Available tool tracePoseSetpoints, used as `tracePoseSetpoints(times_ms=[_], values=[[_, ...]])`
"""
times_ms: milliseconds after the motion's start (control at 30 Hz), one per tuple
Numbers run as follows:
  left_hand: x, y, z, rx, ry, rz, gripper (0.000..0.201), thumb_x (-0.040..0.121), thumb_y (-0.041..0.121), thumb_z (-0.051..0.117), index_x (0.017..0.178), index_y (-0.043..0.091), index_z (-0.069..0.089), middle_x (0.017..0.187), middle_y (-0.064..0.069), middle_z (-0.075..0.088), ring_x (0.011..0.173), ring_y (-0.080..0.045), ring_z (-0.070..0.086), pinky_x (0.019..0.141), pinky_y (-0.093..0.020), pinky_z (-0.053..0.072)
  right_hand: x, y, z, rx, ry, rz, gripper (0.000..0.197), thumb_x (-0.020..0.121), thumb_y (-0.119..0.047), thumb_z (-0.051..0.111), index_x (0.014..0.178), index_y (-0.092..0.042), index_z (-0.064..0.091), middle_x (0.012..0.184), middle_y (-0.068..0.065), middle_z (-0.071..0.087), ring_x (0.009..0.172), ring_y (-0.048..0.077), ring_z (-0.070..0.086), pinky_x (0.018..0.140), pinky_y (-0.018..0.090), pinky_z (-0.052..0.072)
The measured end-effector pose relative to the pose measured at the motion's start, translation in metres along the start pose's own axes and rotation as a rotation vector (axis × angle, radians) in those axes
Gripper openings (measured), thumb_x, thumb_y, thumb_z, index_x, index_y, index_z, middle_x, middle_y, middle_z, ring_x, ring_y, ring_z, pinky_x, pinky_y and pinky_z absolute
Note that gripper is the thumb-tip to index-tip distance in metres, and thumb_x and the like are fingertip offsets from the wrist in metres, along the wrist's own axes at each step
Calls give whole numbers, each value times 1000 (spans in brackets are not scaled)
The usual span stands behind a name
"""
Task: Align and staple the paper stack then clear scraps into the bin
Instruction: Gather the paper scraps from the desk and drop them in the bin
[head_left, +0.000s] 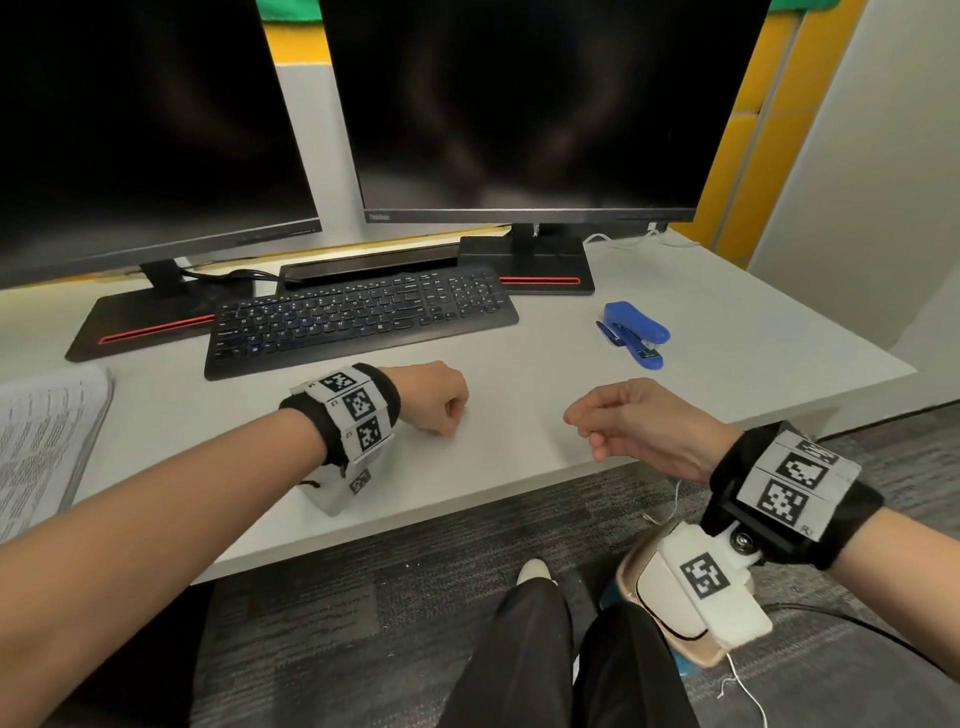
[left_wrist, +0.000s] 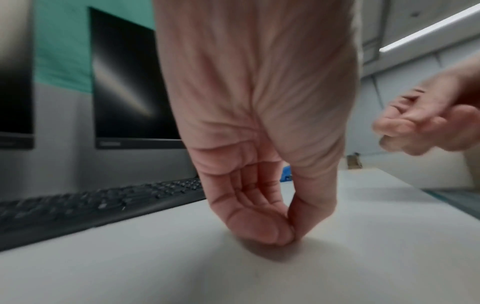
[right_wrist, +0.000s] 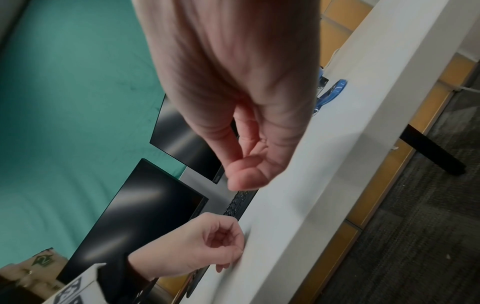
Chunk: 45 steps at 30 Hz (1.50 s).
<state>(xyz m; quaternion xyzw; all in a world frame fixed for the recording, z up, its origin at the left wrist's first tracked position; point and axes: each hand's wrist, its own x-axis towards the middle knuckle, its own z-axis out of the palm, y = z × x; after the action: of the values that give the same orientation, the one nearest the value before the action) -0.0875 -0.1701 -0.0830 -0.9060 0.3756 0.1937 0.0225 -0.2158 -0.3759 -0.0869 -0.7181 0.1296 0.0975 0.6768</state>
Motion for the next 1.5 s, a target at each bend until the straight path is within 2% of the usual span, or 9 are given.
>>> tracePoseSetpoints(times_ms=[200,367,533,733,833,967,1233,1366,1500], values=[[-5,-27,-4,-247,180,-37,10,85,12,58,85,8,68,67,-3,68,43,4,53,46,-1,40,0,2,-6,2,11,7,13,88,7,55,82,1,65,67,9,56,47,9,53,48,19,52],[-19,-16,-17,-518,318,-5,9,88,7,58,89,7,67,70,-3,67,57,-10,61,57,-13,51,-5,6,-21,102,-4,39,12,87,5,56,85,0,67,64,7,58,48,9,54,49,20,52],[-18,61,-19,-708,433,194,6,86,10,61,87,11,67,71,2,65,60,-9,61,59,-18,53,-26,34,-63,20,-223,163,9,81,-5,62,88,0,66,61,3,59,49,8,52,49,19,49],[36,195,45,-668,249,420,10,84,17,62,88,10,67,71,8,61,67,-5,57,63,-14,44,-19,122,-128,-8,47,275,21,86,7,56,68,0,64,53,6,55,44,11,48,42,19,42],[81,232,88,-605,113,375,13,86,14,59,89,5,69,74,-2,65,83,-20,66,76,-25,47,-3,172,-158,-10,260,359,40,84,17,46,53,-1,64,41,5,52,35,10,45,36,19,38],[157,247,136,-533,-51,253,18,86,7,58,96,-1,71,102,-16,72,99,-28,67,90,-29,50,27,231,-188,-85,404,462,22,83,10,56,64,2,61,34,2,50,27,7,42,33,14,34],[295,256,234,-403,-188,130,17,85,7,64,97,-1,72,105,-16,72,100,-28,68,91,-38,55,86,339,-206,-363,378,572,31,66,-1,49,44,-18,62,49,0,60,49,18,55,48,24,46],[334,261,280,-362,-220,75,18,88,7,58,99,1,71,106,-15,71,100,-30,67,90,-39,55,109,377,-205,-481,337,566,30,76,0,51,53,-18,56,56,-2,57,49,11,50,46,19,43],[354,263,312,-311,-251,74,21,87,7,55,100,7,71,109,-13,70,104,-31,65,92,-35,53,128,405,-203,-611,322,524,18,83,-8,53,83,-9,71,88,8,70,82,23,61,75,28,46]])
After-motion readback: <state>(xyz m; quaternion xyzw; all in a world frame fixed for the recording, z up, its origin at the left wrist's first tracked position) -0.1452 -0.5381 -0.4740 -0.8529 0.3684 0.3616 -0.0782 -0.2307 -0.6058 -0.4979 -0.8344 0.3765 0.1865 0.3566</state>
